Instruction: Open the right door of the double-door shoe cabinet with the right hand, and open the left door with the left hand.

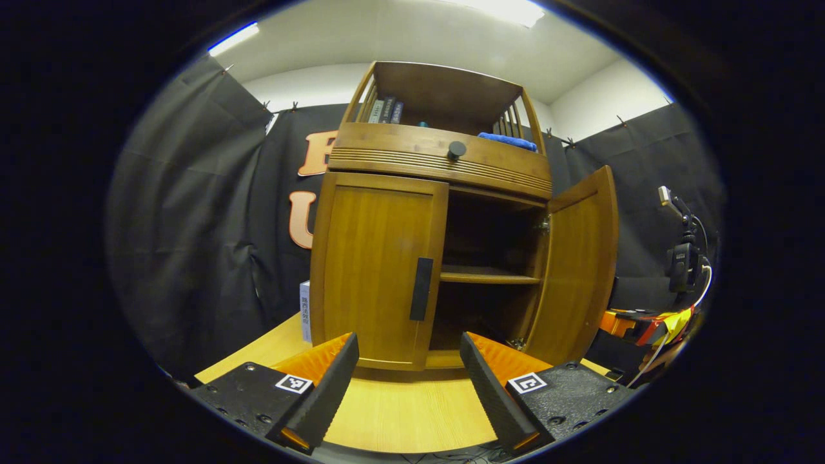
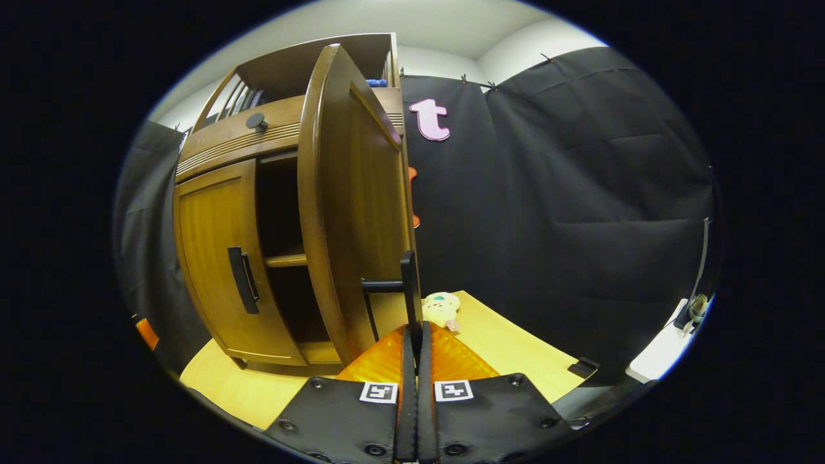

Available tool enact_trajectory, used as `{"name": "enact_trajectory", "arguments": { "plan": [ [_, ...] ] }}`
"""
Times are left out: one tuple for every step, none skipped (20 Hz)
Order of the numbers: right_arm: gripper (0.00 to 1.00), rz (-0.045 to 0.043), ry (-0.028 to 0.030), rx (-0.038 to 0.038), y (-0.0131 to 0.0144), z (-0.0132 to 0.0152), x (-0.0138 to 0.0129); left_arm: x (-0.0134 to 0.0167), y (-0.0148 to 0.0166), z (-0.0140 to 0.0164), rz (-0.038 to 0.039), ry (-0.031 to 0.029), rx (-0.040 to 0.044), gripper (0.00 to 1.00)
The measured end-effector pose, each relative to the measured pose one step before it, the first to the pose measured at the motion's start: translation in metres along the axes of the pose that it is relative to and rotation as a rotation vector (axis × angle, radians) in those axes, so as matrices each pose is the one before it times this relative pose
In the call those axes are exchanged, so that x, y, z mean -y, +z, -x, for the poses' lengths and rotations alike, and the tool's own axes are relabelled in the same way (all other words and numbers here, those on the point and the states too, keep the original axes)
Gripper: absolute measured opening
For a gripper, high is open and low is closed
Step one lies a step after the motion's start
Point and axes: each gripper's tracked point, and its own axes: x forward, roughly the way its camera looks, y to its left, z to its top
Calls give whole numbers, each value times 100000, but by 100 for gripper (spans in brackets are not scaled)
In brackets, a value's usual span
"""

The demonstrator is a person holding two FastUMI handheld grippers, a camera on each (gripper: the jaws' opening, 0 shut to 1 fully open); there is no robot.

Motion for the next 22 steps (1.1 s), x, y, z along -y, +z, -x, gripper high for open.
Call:
{"name": "enact_trajectory", "arguments": {
  "plan": [
    [8, -524, -577, -569, -176, 129, 739, 594, 109, -182, -232, -1220, 354, 93],
    [8, -478, -805, -65, 68, 88, 716, 511, 113, -202, -33, -982, 165, 93],
    [12, -472, -815, 1, 137, -70, 560, 558, 15, -247, 36, -779, 150, 93],
    [12, -669, 56, -352, 103, 30, 305, 473, 112, -128, -90, -543, 13, 93],
    [8, -560, 637, -195, 119, -101, 206, 386, 82, -163, -154, -441, 137, 95],
    [7, 212, 418, -32, 78, 6, 242, 348, 98, -188, -266, -399, 29, 93],
    [8, 645, 334, -4, 23, 122, 185, 333, 116, -144, -268, -158, 197, 93],
    [8, 295, 354, -54, 31, 115, 16, 242, 164, -297, 145, 21, 377, 93],
    [12, -119, 375, -97, -37, 49, 57, 175, -102, -131, -32, 26, -13, 95],
    [12, -314, 381, -141, 22, 10, 260, 100, -36, -244, -288, 458, -101, 95],
    [8, -76, 255, -43, 161, -36, 477, -80, 8, -242, -350, 948, 130, 95],
    [12, 253, 200, -158, 65, 14, 372, -98, 132, -358, -131, 1070, 340, 95],
    [12, 125, 27, -52, 73, 93, 365, -104, 151, -470, 10, 990, 417, 93],
    [8, 180, -141, 182, 148, 83, 498, -32, 90, -439, 57, 922, 238, 95],
    [8, 333, -491, 441, 351, 79, 641, -83, 42, -514, 93, 994, 143, 93],
    [12, 540, -897, 490, 271, 50, 799, -144, 30, -526, 128, 1175, 100, 93],
    [8, 557, -980, 703, 287, 74, 796, -227, 82, -616, 423, 1250, 451, 93],
    [12, 679, -1270, 667, 255, -6, 856, -137, 10, -567, 449, 1093, 276, 93],
    [12, 619, -1866, 570, 261, -147, 1075, -79, -67, -651, 129, 978, 261, 93],
    [12, 119, -1807, 668, 201, -15, 1031, -181, -94, -675, -318, 973, 185, 93],
    [8, -881, -163, 517, 202, 162, 601, -36, -34, -674, -417, 561, 331, 93],
    [8, -796, -845, -235, -38, 99, 500, -53, -18, -752, -303, 302, 325, 93]
  ]
}}
